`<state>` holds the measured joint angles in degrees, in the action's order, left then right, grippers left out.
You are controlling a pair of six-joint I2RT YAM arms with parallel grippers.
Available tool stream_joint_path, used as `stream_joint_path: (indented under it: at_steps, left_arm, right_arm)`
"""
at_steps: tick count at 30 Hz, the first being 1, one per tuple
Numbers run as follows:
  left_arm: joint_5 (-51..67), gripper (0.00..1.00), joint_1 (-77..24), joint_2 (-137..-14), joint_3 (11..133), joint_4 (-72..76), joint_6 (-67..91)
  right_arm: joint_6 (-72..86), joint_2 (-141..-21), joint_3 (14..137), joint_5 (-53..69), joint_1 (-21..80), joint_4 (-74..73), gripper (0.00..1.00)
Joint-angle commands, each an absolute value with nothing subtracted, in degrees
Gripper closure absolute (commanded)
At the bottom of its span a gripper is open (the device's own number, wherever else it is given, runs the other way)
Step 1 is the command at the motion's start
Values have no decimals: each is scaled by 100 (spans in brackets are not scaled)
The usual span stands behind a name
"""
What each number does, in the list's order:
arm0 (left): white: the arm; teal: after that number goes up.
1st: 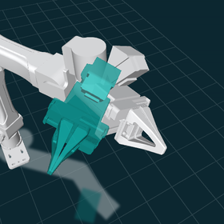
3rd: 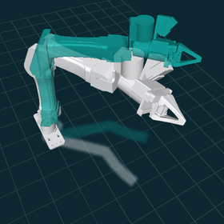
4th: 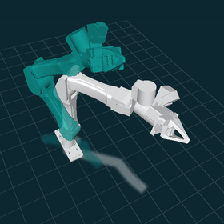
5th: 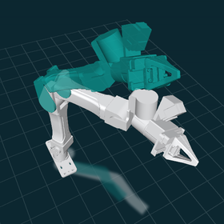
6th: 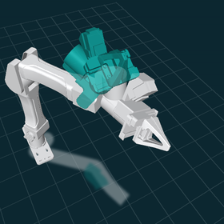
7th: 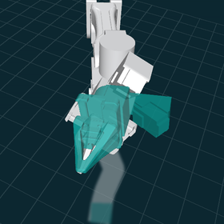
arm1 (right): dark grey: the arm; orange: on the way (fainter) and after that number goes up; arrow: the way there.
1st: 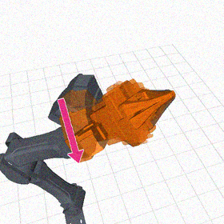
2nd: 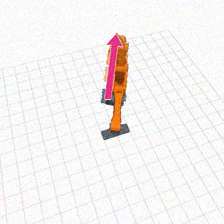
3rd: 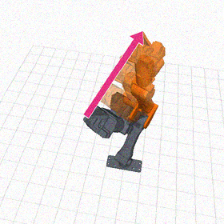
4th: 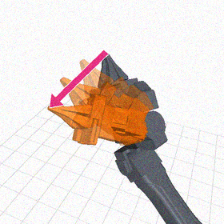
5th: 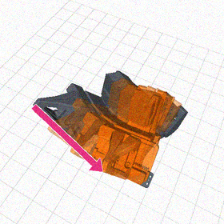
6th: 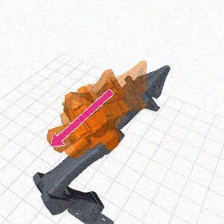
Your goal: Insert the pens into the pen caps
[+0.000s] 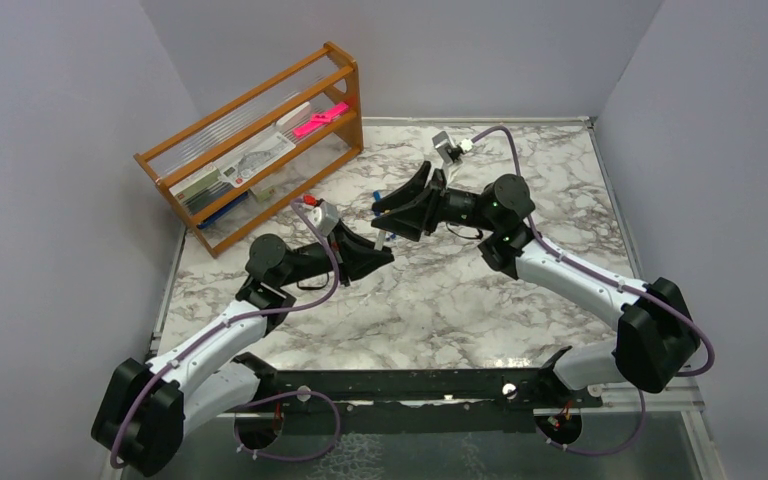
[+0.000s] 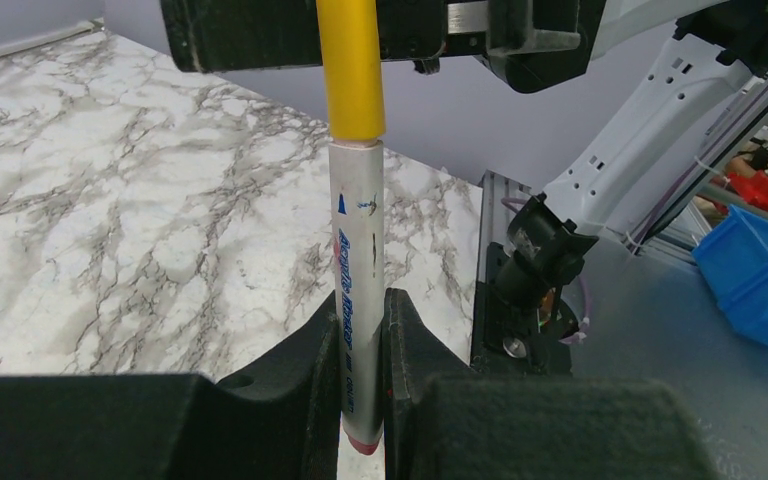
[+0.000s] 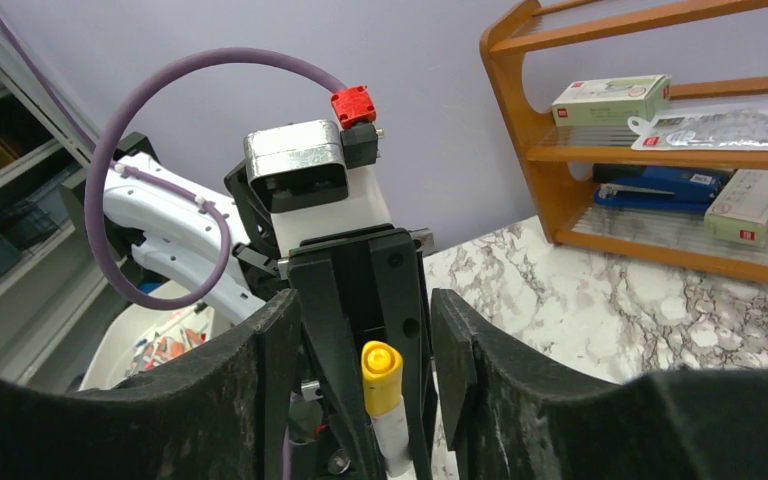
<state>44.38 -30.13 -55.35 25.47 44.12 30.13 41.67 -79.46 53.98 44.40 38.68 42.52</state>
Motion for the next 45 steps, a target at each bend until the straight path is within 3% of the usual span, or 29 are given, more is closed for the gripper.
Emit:
stream_joint_path:
  at_steps: [1, 4, 9, 30, 45]
  left_arm:
    - [4321, 100, -3053, -5564, 2730, 4544, 2918]
    - [4258, 100, -3050, -5554, 2741, 4545, 2939]
    - [4082, 100, -3050, -5560, 2849, 4551, 3043]
    - [3544, 100, -3055, -6373, 4592, 4571, 3600]
    - [4156, 100, -3035, -6283, 4949, 4588, 3594]
  right_arm:
    - [4089, -7930, 5487, 4487, 3918, 4391, 57]
    - [4071, -7944, 5477, 4511, 3920, 4343, 69]
    - [4023, -7928, 5363, 4493, 3933, 4286, 98]
    - [3220, -7672, 4183, 4707, 4210, 3878, 99]
    - [4784, -8048, 3411, 6532, 4210, 6049, 99]
